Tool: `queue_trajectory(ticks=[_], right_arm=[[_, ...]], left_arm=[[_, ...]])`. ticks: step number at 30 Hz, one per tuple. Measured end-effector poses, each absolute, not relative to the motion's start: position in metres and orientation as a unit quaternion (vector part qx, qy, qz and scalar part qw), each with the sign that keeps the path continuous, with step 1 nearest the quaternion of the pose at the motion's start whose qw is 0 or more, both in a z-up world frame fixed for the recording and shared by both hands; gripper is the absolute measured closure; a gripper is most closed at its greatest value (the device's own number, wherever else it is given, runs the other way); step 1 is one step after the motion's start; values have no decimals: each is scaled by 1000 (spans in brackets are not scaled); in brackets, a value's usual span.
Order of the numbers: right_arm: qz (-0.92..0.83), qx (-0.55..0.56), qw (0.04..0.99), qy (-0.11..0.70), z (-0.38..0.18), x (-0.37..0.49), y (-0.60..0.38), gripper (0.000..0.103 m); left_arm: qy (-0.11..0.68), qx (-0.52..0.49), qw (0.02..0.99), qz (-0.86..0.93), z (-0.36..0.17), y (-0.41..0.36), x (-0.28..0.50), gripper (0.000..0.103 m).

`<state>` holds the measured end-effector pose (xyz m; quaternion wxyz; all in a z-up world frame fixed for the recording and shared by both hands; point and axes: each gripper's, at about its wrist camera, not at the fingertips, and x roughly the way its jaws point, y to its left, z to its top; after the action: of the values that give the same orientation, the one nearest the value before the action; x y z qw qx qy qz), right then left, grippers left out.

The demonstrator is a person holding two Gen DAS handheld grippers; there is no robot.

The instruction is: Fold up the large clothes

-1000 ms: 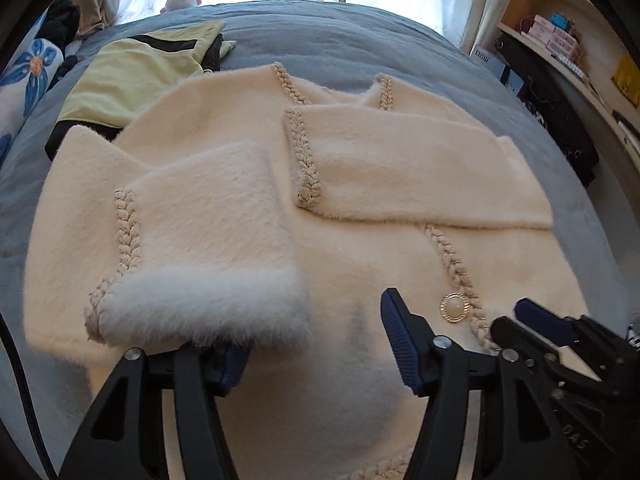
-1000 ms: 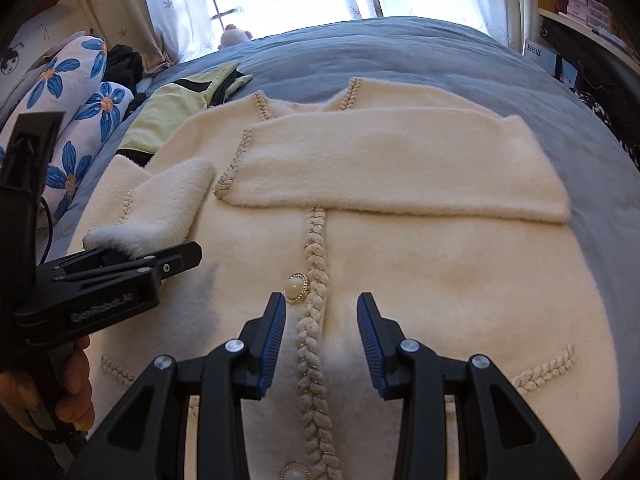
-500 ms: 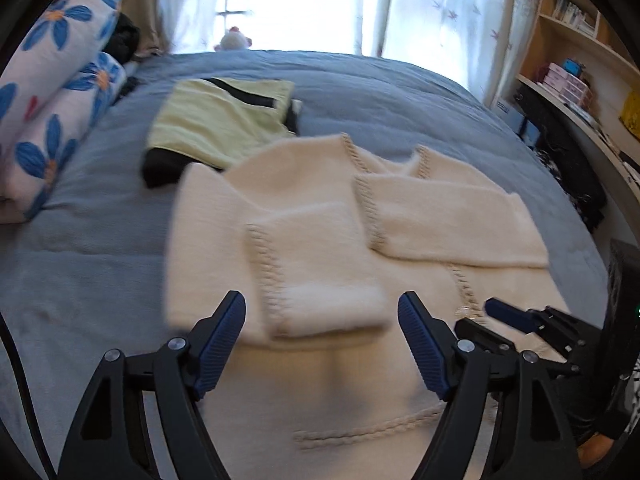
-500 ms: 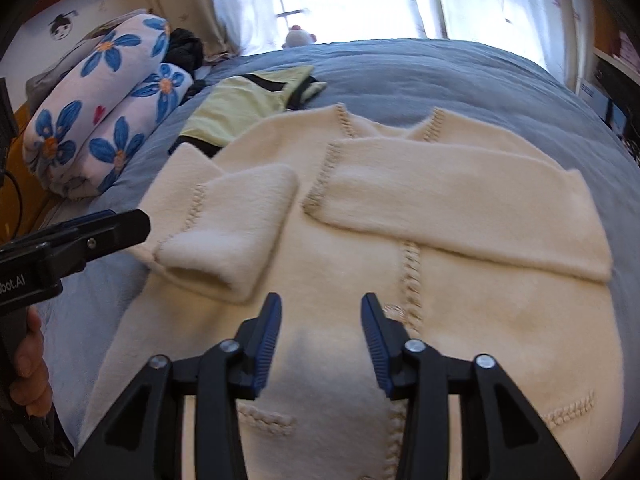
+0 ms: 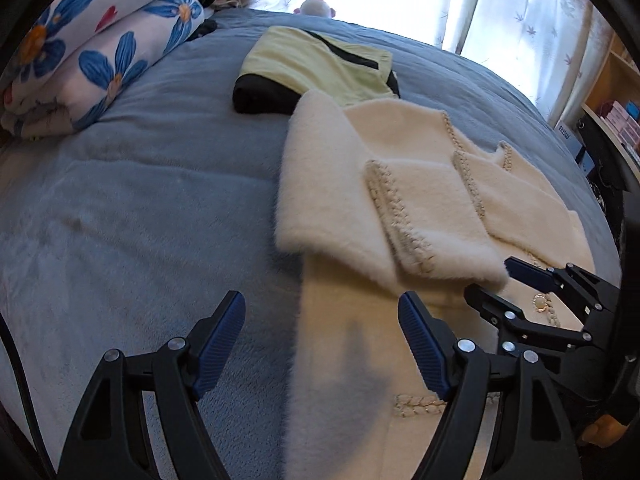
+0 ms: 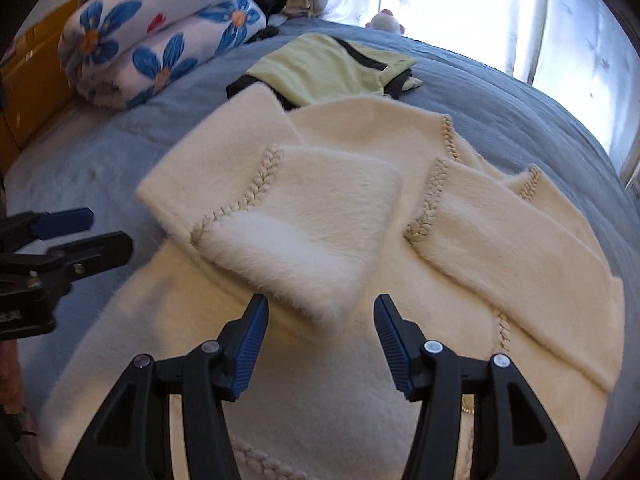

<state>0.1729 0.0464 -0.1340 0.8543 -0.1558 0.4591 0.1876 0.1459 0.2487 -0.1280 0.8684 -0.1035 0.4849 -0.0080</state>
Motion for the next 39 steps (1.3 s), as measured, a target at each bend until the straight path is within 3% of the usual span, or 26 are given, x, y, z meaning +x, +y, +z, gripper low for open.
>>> queue_trajectory(ticks=[4, 7, 11, 15, 19, 23, 32, 39], right_arm=[[161, -194, 854, 455, -144, 185, 61, 49], [154, -191, 857, 453, -134, 196, 63, 79], [146, -106, 889, 421, -84, 215, 30, 94], [108, 21, 910, 399, -50, 228, -40, 94], [44, 69, 892, 444, -77, 226, -108, 92], [35, 101, 836, 538, -138, 212, -150, 62], [-6, 153, 844, 515, -129, 183, -201, 61], [78, 28, 874, 479, -99, 178, -133, 61]], left_arm=[[489, -104, 866, -3, -135, 251, 145, 26], [490, -105, 866, -3, -136, 250, 144, 26], [487, -106, 867, -5, -135, 248, 143, 26], [483, -102, 869, -10, -133, 242, 142, 26], [488, -96, 867, -20, -136, 234, 143, 26], [496, -83, 864, -29, -141, 225, 150, 26], [516, -70, 853, -33, -150, 222, 191, 26], [522, -59, 850, -28, -156, 223, 234, 26]])
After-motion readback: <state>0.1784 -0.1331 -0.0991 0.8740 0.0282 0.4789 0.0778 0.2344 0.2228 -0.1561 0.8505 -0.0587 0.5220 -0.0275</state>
